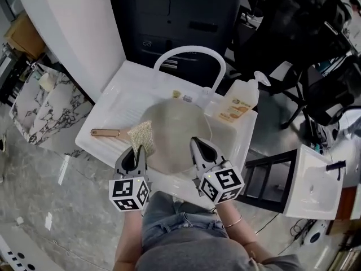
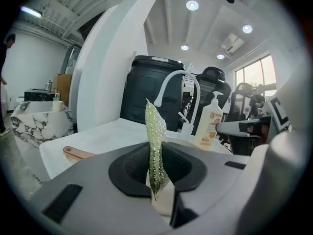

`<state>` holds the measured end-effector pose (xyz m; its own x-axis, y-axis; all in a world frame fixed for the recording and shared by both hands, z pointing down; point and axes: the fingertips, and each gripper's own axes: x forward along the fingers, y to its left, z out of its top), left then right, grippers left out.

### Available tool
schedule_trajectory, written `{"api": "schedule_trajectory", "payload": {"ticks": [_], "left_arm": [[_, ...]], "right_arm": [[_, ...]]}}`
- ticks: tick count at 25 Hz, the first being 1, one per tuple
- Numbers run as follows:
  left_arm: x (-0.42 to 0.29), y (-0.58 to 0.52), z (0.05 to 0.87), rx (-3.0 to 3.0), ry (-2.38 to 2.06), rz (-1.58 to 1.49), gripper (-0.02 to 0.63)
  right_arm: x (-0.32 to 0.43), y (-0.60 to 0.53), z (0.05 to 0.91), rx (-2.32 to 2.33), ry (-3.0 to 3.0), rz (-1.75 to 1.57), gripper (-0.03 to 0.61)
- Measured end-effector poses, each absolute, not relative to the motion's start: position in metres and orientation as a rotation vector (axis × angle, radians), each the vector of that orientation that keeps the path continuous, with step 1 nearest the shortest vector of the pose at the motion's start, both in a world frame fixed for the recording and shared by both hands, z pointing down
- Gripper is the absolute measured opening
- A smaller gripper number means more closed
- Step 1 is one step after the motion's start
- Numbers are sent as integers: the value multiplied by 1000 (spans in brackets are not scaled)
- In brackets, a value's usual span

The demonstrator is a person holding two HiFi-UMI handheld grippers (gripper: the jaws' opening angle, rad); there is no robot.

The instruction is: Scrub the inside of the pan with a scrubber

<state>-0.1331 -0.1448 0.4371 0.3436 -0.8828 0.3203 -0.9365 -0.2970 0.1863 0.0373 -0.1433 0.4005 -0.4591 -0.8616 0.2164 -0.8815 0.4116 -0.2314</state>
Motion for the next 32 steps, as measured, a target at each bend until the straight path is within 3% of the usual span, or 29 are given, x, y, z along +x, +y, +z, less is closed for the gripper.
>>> {"api": "schedule_trajectory", "payload": {"ticks": [18,32], "left_arm": [[-21,-236,450,2713,-762,460,69],[57,-164,491,2799,198,672,67]], "right_arm": [[104,-134,415,2287,-2029,586,11],[131,-46,440,2623,-1553,696,11]]}}
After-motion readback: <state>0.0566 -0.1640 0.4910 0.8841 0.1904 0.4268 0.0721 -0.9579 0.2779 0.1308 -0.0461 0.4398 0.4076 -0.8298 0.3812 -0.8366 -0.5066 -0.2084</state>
